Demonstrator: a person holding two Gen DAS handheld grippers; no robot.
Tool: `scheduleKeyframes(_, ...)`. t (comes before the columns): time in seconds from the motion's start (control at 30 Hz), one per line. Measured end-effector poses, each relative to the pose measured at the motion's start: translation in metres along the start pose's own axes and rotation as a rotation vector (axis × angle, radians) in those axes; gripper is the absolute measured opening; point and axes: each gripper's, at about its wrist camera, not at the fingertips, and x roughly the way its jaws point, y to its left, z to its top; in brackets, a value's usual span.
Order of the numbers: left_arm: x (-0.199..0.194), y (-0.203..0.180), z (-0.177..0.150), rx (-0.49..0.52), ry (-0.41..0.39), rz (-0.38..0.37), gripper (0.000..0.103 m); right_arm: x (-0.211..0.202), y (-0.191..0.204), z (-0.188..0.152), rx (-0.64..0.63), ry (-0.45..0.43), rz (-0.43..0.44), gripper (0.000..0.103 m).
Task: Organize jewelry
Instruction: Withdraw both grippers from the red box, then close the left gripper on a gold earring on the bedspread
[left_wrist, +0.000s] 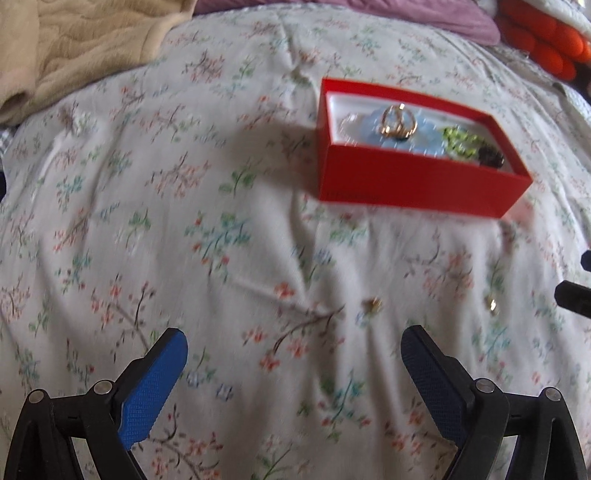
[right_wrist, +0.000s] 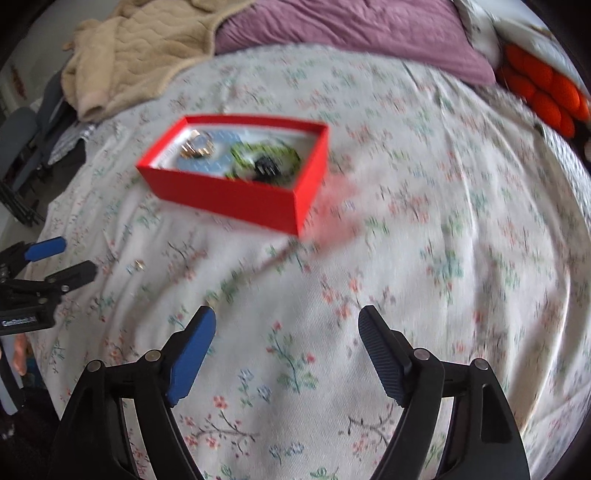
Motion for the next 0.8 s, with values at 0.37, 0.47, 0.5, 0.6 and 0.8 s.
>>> scheduleKeyframes(0.37,0.007,-0.025,-0.022,0.084,-0.032,-0.148,0.084,0.016,-0.012,-0.019,0.040,0.069,-0.058,0.082)
scheduleKeyframes(0.47,0.012,-0.038,-0.021,0.128,-0.041,-0.177,0.065,0.016,-0.012,-0.018,0.038,0.069,-0.060,0.082)
scheduleKeyframes(0.5,0.014,-0.042,-0.020,0.138,-0.043,-0.187,0.055,0.016,-0.012,-0.019,0.037,0.070,-0.060,0.082)
scheduleKeyframes(0.6,0.018,-0.046,-0.018,0.152,-0.063,-0.196,0.038,0.017,-0.010,-0.018,0.032,0.073,-0.056,0.082)
scheduleKeyframes(0.8,0.034,-0.048,-0.014,0.165,-0.068,-0.187,0.022,0.019,-0.010,-0.017,0.015,0.077,-0.058,0.082)
